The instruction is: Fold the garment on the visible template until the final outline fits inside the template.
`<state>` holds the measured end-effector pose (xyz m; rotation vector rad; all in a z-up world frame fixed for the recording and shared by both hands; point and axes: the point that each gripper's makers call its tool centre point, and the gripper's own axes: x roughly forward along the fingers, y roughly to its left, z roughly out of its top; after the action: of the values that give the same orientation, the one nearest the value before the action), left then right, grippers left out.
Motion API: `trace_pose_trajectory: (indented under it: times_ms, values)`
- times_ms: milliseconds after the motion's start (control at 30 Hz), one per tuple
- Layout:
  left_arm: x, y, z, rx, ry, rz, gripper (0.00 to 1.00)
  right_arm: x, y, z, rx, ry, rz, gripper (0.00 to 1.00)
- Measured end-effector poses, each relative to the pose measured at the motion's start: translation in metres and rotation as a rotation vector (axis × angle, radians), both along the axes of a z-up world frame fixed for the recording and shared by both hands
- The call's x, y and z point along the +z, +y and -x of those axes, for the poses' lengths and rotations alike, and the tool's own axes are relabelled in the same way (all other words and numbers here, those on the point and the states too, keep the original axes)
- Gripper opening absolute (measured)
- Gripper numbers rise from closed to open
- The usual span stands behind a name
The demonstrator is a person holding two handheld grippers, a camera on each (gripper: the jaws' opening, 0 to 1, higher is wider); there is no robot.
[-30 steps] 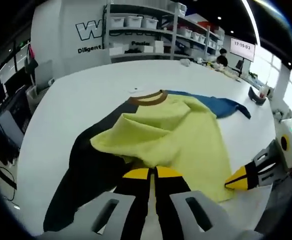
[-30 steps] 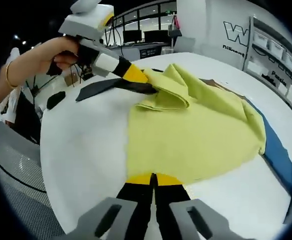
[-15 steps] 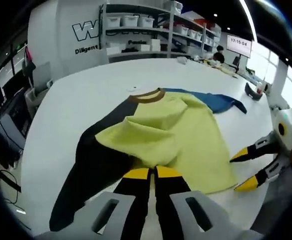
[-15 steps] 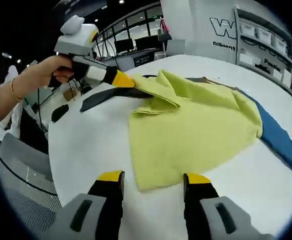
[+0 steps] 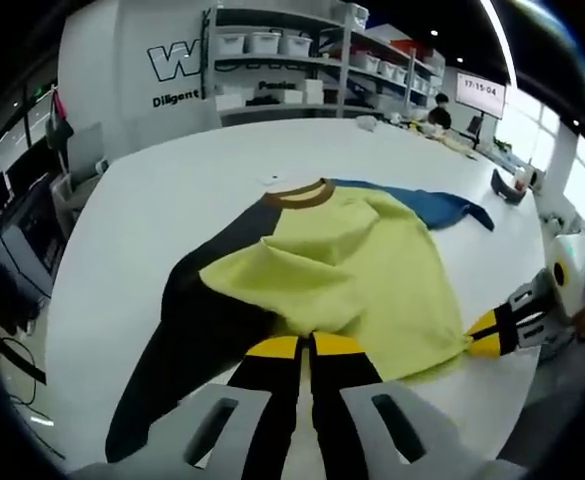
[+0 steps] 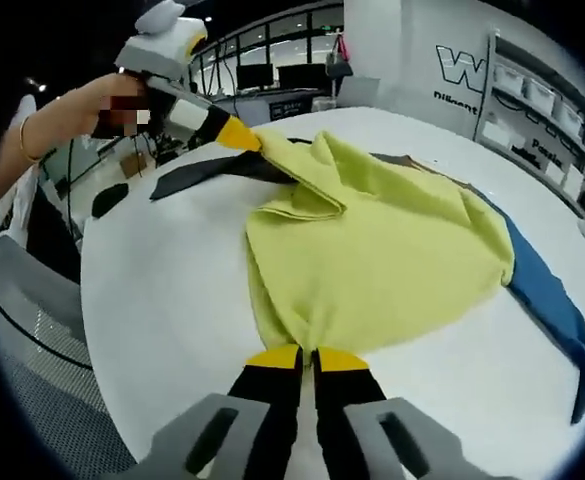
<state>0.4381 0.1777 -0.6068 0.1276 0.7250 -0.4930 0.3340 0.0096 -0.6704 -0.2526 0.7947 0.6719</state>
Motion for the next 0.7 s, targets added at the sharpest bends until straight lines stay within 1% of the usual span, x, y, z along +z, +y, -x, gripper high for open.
trace_pose_trajectory:
  times_ms: [33, 100, 167, 200, 233, 367, 400, 433, 533, 600, 633, 700]
  values:
    - [0.001, 0.000, 0.000, -0.001, 0.000, 0.000, 0.04, 0.001, -0.002, 0.001, 0.000, -0.002, 0.002, 0.00]
    - [0.002, 0.001, 0.003, -0.014, 0.003, -0.002, 0.04, 0.006, -0.017, 0.004, -0.013, -0.001, 0.014, 0.00]
    - [0.003, 0.000, 0.010, -0.032, 0.014, -0.005, 0.04, 0.008, -0.027, 0.006, -0.024, 0.006, 0.023, 0.00]
    - [0.003, -0.001, 0.014, -0.045, 0.020, -0.006, 0.04, 0.011, -0.042, 0.008, -0.047, 0.002, 0.059, 0.00]
    - [0.003, -0.001, 0.017, -0.052, 0.025, -0.009, 0.04, 0.013, -0.052, 0.010, -0.051, -0.004, 0.077, 0.00]
    - [0.000, -0.004, 0.037, -0.096, 0.055, -0.016, 0.04, 0.015, -0.074, 0.015, -0.067, 0.007, 0.103, 0.00]
    - [0.000, -0.008, 0.045, -0.128, 0.056, -0.012, 0.04, 0.016, -0.083, 0.017, -0.074, 0.012, 0.112, 0.00]
    - [-0.001, -0.009, 0.052, -0.139, 0.065, -0.006, 0.04, 0.018, -0.089, 0.018, -0.082, 0.014, 0.114, 0.00]
    - [-0.003, -0.009, 0.066, -0.133, 0.078, -0.001, 0.04, 0.021, -0.102, 0.020, -0.081, 0.003, 0.143, 0.00]
    - [-0.005, -0.008, 0.075, -0.124, 0.093, 0.025, 0.04, 0.024, -0.109, 0.023, -0.066, -0.002, 0.170, 0.00]
    - [-0.005, -0.008, 0.077, -0.122, 0.095, 0.031, 0.04, 0.025, -0.110, 0.024, -0.062, -0.002, 0.173, 0.00]
    - [-0.008, -0.007, 0.089, -0.122, 0.112, 0.039, 0.04, 0.026, -0.113, 0.028, -0.043, 0.001, 0.185, 0.00]
